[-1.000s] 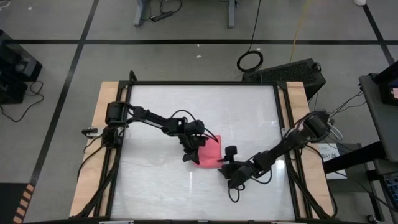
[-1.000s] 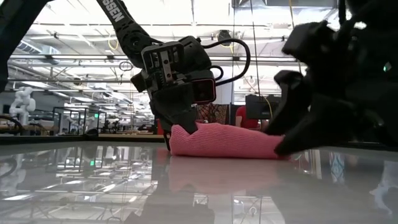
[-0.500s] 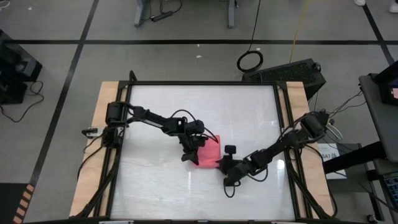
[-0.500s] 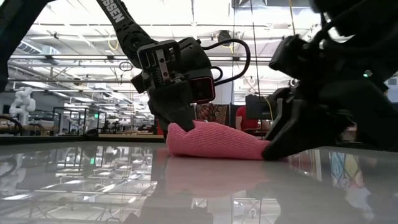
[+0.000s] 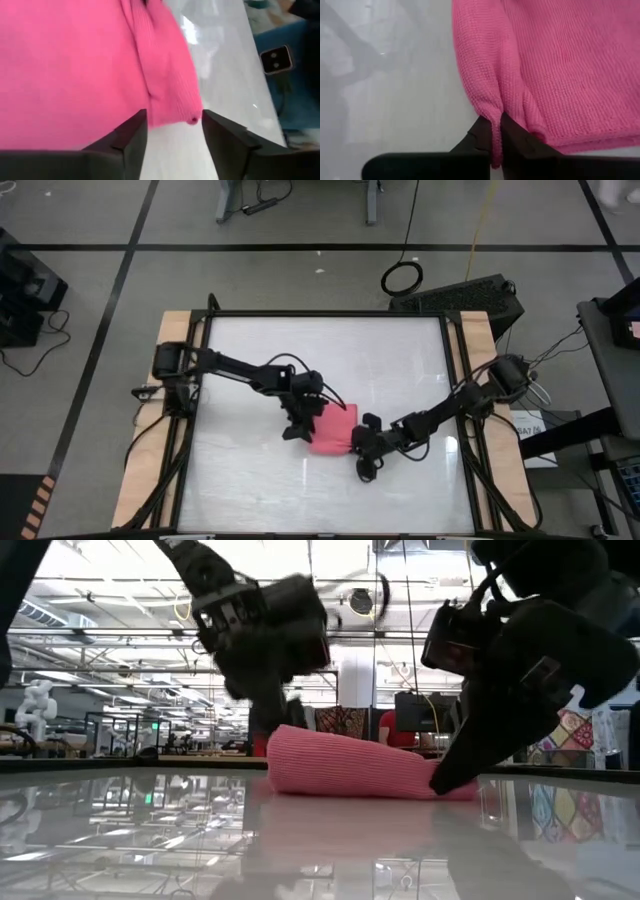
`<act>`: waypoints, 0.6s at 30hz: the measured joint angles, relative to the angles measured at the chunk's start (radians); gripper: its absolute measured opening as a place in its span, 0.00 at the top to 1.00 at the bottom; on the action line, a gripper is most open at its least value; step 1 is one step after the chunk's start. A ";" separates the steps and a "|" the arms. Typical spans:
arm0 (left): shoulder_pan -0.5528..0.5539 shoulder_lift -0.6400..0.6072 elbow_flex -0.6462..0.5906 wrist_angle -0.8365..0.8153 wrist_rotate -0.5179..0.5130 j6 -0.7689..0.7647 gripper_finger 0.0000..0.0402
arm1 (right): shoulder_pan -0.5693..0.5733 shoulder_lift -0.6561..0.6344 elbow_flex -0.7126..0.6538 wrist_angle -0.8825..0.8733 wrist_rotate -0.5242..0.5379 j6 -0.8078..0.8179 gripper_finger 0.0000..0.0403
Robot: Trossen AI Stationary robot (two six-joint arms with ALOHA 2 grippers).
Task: Roll towel
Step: Fold the pink towel
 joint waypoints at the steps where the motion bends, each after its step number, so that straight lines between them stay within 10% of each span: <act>1: 0.000 -0.024 0.001 -0.002 -0.027 0.014 0.51 | -0.007 -0.007 0.000 -0.003 -0.023 0.009 0.99; 9: -0.095 -0.216 0.003 -0.016 -0.291 0.182 0.49 | -0.098 -0.044 -0.002 -0.014 -0.199 0.096 0.99; 18: -0.284 -0.161 0.002 -0.022 -0.604 0.297 0.49 | -0.199 -0.047 -0.002 0.017 -0.341 0.175 0.99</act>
